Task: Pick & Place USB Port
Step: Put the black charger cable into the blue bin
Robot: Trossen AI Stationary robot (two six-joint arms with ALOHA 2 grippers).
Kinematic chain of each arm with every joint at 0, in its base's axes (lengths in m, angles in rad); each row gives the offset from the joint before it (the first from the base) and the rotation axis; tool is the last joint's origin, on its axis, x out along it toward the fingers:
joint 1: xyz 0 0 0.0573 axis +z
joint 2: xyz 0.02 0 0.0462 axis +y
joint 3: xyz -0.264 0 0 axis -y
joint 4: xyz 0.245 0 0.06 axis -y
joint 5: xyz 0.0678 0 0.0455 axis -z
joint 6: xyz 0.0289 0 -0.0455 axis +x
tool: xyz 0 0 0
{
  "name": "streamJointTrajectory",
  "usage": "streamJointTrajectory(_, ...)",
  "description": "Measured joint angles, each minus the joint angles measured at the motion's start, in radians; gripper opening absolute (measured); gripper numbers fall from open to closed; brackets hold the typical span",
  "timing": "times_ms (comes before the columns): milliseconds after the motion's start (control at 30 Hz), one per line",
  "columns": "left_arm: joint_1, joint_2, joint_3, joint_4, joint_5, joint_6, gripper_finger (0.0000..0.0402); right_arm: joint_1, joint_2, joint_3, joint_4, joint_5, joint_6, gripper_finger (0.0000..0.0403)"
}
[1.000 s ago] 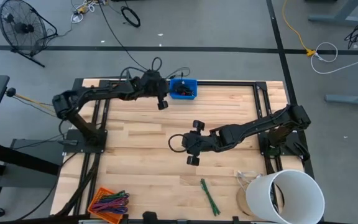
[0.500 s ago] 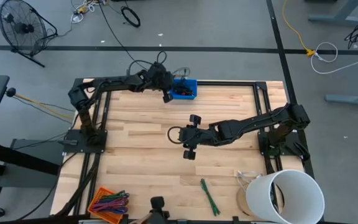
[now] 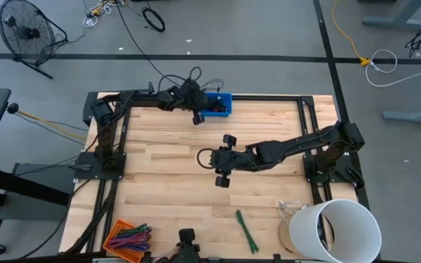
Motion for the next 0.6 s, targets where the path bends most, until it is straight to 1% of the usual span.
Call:
streamJointTrajectory(100, 0.000, 0.000, 0.000, 0.002, -0.005, 0.017, 0.0008, 0.000, 0.000, 0.000, 0.000, 0.000, 0.000, 0.0134)
streamJointTrajectory(233, 0.000, 0.000, 0.000, 0.004, 0.010, -0.012, 0.0013, 0.000, 0.000, 0.000, 0.000, 0.000, 0.000, 0.0134)
streamJointTrajectory(600, -0.003, -0.001, 0.000, 0.011, 0.011, -0.041, 0.0108, 0.000, 0.000, 0.000, 0.000, 0.000, 0.000, 0.0134)
